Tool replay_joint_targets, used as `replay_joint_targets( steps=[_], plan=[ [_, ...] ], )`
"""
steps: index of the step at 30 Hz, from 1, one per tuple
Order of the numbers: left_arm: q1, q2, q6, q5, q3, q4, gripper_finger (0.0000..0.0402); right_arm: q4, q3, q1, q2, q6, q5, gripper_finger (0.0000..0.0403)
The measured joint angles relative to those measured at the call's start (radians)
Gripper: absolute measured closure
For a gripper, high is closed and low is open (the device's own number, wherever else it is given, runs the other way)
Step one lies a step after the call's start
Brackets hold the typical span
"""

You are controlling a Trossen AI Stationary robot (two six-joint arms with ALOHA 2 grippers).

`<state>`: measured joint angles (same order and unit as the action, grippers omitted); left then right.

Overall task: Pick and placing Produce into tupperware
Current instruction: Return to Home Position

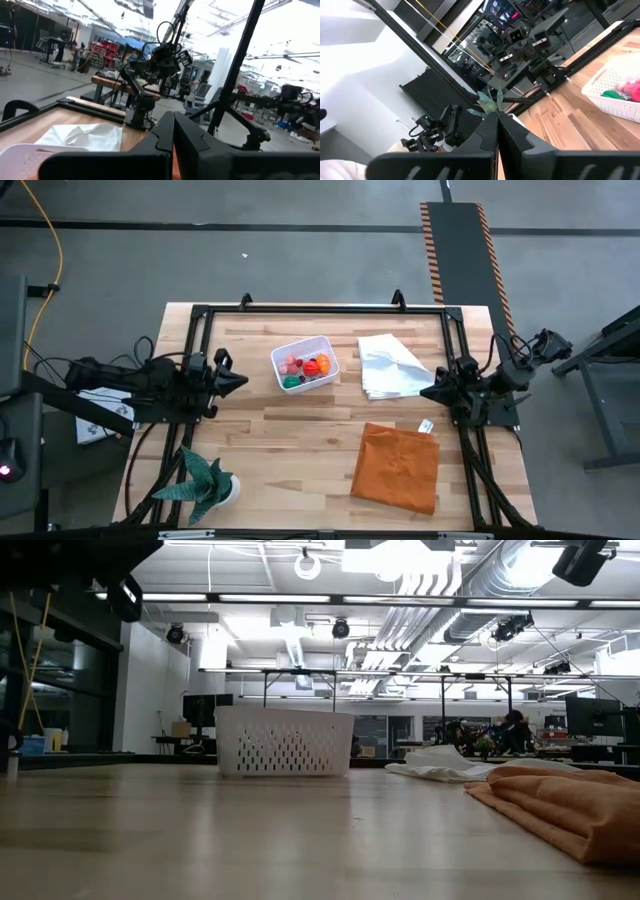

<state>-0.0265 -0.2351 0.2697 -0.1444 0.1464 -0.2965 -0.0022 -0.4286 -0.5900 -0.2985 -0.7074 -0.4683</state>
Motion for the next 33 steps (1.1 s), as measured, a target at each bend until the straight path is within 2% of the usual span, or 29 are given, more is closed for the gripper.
replay_joint_targets(
  steps=[15, 20, 27, 33],
  plan=[
    [0.000, 0.144, 0.015, 0.021, -0.137, -0.070, 0.0401, -0.031, 0.000, 0.000, 0.126, 0.042, 0.008, 0.0403],
    [0.000, 0.168, 0.014, 0.045, -0.139, -0.030, 0.0401, -0.063, 0.000, 0.000, 0.137, 0.035, 0.009, 0.0403],
    [0.000, 0.169, 0.017, 0.149, -0.138, 0.067, 0.0401, -0.062, 0.000, 0.000, 0.138, 0.062, 0.035, 0.0403],
    [0.000, 0.169, 0.042, 0.164, -0.138, 0.135, 0.0401, -0.085, 0.000, 0.000, 0.188, 0.080, 0.032, 0.0403]
  ],
)
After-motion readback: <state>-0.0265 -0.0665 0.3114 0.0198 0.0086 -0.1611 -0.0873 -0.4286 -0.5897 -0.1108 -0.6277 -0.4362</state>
